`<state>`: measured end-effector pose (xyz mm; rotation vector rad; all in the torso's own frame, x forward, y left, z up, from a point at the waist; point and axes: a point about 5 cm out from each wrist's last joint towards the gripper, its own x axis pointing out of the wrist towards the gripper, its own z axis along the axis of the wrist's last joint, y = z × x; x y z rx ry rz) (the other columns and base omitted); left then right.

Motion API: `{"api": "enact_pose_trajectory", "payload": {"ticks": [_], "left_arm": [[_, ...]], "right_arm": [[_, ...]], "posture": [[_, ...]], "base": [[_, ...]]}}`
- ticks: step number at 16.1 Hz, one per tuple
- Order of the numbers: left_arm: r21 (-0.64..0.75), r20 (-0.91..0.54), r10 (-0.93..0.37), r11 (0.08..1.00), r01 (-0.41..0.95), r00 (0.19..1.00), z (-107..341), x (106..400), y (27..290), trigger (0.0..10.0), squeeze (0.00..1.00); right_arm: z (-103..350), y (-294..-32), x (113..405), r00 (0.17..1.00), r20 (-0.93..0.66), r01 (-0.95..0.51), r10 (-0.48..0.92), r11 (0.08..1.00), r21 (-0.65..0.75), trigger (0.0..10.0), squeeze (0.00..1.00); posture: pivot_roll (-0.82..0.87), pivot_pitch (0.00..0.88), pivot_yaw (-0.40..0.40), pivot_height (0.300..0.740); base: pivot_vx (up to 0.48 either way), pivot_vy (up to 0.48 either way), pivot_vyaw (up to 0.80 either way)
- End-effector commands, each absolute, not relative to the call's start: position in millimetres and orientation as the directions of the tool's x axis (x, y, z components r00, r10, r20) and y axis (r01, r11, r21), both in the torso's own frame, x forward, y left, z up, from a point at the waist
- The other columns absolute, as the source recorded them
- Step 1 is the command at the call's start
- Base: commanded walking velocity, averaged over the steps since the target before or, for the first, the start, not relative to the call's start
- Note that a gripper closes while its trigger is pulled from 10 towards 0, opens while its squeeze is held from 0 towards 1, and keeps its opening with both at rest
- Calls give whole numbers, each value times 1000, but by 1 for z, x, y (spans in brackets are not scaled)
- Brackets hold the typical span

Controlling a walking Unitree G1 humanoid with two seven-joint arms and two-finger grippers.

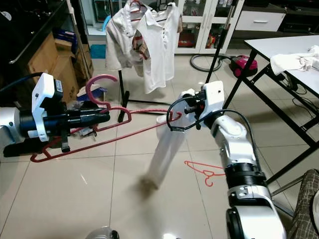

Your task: Hang hanger

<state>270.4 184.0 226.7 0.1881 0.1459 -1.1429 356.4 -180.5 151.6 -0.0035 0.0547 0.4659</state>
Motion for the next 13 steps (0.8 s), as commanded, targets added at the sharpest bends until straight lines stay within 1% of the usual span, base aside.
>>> {"api": "enact_pose_trajectory", "payload": {"ticks": [1,2,3,4,7,9,11,13], "left_arm": [[65,-209,-886,410,910,415,226,270,187,10000,0],[42,-219,-877,429,902,427,217,271,191,10000,0],[38,-221,-876,431,902,428,216,271,191,10000,0],[38,-206,-882,426,904,424,219,269,192,10000,0],[58,-192,-887,418,907,421,227,267,193,10000,0],[76,-187,-894,401,913,408,233,265,191,10000,0],[100,-168,-913,359,928,372,244,260,185,10000,0],[101,-166,-915,355,929,368,244,260,183,10000,0]], "right_arm": [[166,-182,355,871,-12,-492,492,871,-7,10000,0],[179,-187,349,827,-1,-562,562,827,-33,10000,0],[183,-189,347,813,0,-582,583,812,-44,10000,0],[188,-198,342,784,-17,-620,620,782,-57,10000,0],[188,-208,337,762,-60,-647,644,758,-79,10000,0],[188,-209,333,739,-82,-674,669,735,-79,10000,0],[179,-215,331,726,-128,-687,676,723,-77,10000,0],[179,-217,330,711,-139,-702,689,709,-72,10000,0]], "posture": [[33,0,-1,740],[19,0,0,740],[17,0,0,740],[12,0,2,740],[11,0,6,740],[11,0,11,740],[12,0,13,740],[13,0,11,740]], "base": [[0,0,0],[0,0,0],[0,0,0],[0,0,0],[0,0,0],[0,0,0],[0,0,0],[0,0,0]]}}
